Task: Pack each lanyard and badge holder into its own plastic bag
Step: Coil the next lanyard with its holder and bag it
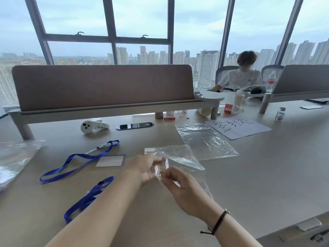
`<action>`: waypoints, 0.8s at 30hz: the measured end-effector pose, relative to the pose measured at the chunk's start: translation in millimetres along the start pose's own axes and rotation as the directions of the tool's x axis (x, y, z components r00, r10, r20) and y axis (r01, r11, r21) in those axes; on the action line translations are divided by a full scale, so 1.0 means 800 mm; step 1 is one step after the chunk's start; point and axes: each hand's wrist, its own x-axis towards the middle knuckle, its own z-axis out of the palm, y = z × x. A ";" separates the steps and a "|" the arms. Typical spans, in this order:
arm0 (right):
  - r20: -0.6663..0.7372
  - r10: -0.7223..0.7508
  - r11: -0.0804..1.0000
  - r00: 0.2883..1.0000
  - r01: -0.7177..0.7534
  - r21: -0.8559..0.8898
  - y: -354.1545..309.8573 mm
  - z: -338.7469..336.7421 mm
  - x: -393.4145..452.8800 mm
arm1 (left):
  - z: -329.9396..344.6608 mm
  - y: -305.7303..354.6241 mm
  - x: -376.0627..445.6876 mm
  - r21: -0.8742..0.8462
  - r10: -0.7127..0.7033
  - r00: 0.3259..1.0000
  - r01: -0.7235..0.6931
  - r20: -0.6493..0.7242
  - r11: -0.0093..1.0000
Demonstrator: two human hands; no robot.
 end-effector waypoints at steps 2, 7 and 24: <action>0.121 0.007 0.998 0.993 -0.013 0.055 -0.008 0.003 -0.007 | -0.034 0.014 -0.006 -0.038 -0.020 1.000 0.019 -0.013 0.999; 0.218 0.033 0.993 0.975 -0.056 0.100 -0.008 -0.006 -0.017 | -0.109 0.037 -0.024 -0.067 0.085 0.992 -0.092 -0.090 0.994; -0.105 0.122 0.730 0.987 -0.161 -0.664 0.053 -0.023 0.055 | -0.206 0.025 -0.087 0.032 0.207 0.968 -0.204 -0.144 0.978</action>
